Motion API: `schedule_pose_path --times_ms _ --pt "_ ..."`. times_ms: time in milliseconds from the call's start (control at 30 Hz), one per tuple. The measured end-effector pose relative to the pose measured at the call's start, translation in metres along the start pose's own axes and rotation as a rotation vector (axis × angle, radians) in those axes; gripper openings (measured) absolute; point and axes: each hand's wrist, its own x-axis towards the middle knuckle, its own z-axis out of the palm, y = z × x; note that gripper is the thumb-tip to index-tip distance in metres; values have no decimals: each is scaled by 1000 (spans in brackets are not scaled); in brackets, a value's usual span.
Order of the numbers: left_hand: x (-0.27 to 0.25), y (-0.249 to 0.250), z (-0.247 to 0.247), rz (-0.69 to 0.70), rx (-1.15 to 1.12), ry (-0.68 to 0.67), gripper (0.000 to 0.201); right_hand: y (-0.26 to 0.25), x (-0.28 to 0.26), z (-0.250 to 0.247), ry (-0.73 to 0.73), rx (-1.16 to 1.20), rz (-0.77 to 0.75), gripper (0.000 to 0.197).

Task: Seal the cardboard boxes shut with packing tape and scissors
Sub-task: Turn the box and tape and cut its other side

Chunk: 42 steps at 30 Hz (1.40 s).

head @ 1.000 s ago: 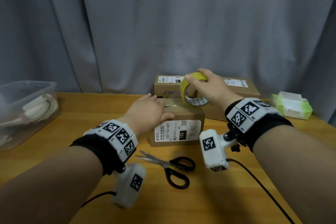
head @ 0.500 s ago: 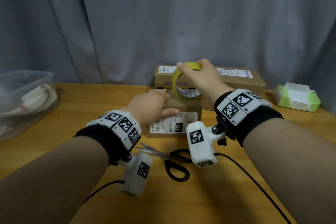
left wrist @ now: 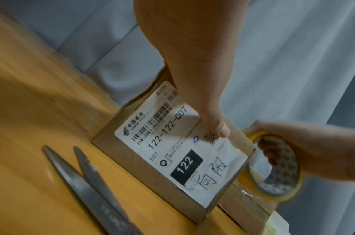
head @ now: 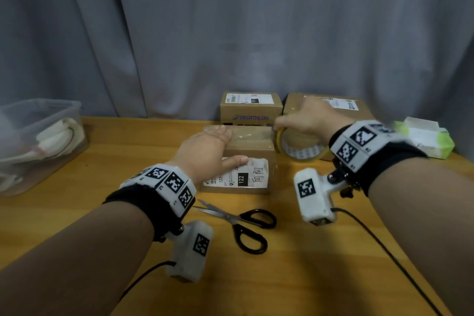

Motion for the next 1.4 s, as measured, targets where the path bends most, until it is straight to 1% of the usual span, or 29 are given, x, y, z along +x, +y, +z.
schedule_pose_path --times_ms 133,233,300,333,400,433,467,533,600,633,667,733,800,933,967,1000,1067,1133,1200,1233,1300,1367,1400 --pt "2 -1 2 7 -1 10 86 14 -9 20 -41 156 72 42" --pt "0 -4 -2 -2 -27 -12 85 18 -11 26 -61 220 74 41" --pt "-9 -12 -3 -69 -69 -9 87 21 -11 29 -71 251 63 41" --pt "-15 -19 -3 -126 -89 -14 90 22 -12 30 -73 250 59 41" --pt "-28 -33 -2 -234 -86 -78 103 24 -12 32 -74 235 47 40" --pt "-34 -39 0 -256 -69 -112 110 25 -13 31 -77 230 45 40" --pt "-37 -41 1 -254 -64 -116 115 24 -14 31 -75 234 43 39" --pt "-33 -35 -3 -210 -111 -40 118 22 -17 31 -54 242 27 44" --pt "-18 -19 -13 -104 -135 4 118 18 -16 31 -42 218 11 47" --pt "-7 -11 -19 -39 -105 -19 118 17 -15 31 -48 205 5 43" --pt "5 -2 -23 22 -64 -71 118 16 -13 32 -57 196 6 39" --pt "30 14 -27 95 5 -235 120 17 -9 34 -65 196 13 32" --pt "51 28 -27 113 49 -357 122 20 -7 37 -68 201 11 30" --pt "75 40 -29 82 116 -471 127 31 -4 46 -66 253 4 40" --pt "76 39 -30 76 120 -478 128 36 -5 50 -45 282 -7 42" --pt "76 37 -30 75 110 -455 129 41 -7 53 -4 335 -19 43" --pt "67 33 -25 65 46 -352 128 51 -16 59 86 547 -7 40" --pt "54 27 -20 55 -58 -236 126 56 -28 63 101 778 21 41" --pt "45 18 -24 52 -172 -121 122 53 -35 56 104 909 1 43" --pt "40 14 -27 45 -263 -53 120 47 -36 49 130 963 -27 43" --pt "32 8 -26 14 -545 77 120 25 -33 27 207 1024 -102 40" --pt "24 4 -14 -12 -893 142 126 -4 -29 6 261 987 -192 36" --pt "19 2 -7 -27 -1026 156 129 -19 -28 0 255 954 -217 34"
